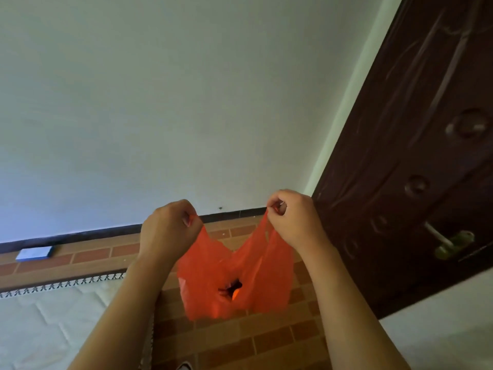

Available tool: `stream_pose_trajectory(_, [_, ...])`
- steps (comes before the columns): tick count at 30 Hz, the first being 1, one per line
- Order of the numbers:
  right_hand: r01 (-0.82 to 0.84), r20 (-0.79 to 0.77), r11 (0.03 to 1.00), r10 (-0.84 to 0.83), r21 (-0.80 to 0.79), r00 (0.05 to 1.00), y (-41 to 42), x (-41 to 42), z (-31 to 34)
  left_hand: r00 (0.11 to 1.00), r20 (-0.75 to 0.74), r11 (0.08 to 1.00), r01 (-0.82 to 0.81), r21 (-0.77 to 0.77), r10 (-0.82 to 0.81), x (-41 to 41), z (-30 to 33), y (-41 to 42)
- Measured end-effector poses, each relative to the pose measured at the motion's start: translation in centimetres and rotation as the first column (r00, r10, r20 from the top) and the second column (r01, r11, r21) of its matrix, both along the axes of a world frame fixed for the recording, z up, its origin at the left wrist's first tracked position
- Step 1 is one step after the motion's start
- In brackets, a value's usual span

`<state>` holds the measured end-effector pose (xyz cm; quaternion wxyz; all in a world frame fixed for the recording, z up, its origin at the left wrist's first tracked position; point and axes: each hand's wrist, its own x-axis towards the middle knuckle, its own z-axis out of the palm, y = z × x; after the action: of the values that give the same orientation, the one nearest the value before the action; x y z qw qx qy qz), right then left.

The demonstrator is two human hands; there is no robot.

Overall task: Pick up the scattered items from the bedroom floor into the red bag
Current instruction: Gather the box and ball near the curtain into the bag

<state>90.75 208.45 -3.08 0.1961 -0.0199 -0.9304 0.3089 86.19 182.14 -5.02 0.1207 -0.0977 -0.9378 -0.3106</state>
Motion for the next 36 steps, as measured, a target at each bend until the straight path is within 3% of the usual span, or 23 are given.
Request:
stream_pose_trajectory(5, [0.041,0.054,0.999,-0.041,-0.004,0.998,-3.3,-6.4,0.8,1.0,0.009,1.0,-0.009,0.006,0.009,-6.6,0.3,-3.6])
stream_pose_trajectory(12, [0.083,0.017,0.996,-0.083,-0.017,0.996,-7.3,-13.8,2.2,0.999,-0.009,0.999,0.04,0.03,-0.04,-15.2,1.9,-6.9])
stream_pose_trajectory(20, [0.041,0.005,0.999,-0.041,0.026,0.999,-11.0,-21.6,2.9,1.0,-0.013,0.995,-0.007,0.099,0.008,-21.9,1.7,-10.6])
stream_pose_trajectory(36, [-0.258,0.002,0.966,0.258,0.03,0.966,-17.1,-42.9,2.6,0.934,0.004,0.922,-0.354,0.159,0.358,-35.1,0.5,-17.6])
